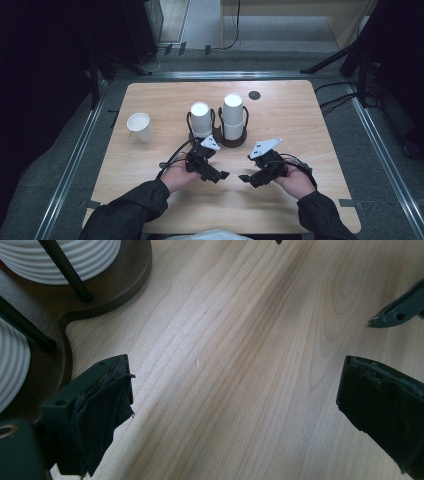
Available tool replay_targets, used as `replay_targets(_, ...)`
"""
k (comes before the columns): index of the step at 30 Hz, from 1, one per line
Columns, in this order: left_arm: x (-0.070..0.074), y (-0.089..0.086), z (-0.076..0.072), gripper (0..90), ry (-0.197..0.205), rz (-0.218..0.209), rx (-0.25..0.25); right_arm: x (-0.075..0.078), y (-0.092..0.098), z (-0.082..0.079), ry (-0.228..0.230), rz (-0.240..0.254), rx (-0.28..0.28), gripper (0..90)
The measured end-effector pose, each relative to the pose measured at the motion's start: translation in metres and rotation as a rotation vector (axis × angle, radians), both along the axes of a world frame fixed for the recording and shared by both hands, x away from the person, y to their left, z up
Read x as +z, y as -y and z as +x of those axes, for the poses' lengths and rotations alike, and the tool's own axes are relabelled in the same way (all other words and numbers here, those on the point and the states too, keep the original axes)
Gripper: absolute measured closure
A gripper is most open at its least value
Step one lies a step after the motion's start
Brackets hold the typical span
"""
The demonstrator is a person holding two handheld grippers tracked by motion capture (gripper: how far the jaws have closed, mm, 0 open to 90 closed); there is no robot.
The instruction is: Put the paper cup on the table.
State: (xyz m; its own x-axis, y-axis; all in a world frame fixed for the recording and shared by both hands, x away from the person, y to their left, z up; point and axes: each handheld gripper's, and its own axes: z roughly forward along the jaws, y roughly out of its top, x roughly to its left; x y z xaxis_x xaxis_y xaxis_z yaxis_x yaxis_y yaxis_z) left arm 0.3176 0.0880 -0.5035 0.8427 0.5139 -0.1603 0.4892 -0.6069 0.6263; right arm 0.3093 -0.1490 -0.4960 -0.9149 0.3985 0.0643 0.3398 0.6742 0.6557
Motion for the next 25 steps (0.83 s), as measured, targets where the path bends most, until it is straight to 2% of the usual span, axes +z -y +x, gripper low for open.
replay_targets(10,-0.0018,0.0002,0.0011,1.8,-0.027,0.006,-0.004,-0.0003,0.0001,0.0002,-0.002,-0.001,0.002,20.9)
replay_targets(23,-0.0033,0.0003,0.0018,1.8,-0.042,0.006,-0.011,-0.0002,0.0011,0.0012,-0.001,-0.001,-0.001,20.9)
replay_targets(25,-0.0041,0.0009,0.0018,1.8,-0.04,0.017,-0.008,-0.001,0.0009,0.0016,-0.002,0.0,0.003,20.8)
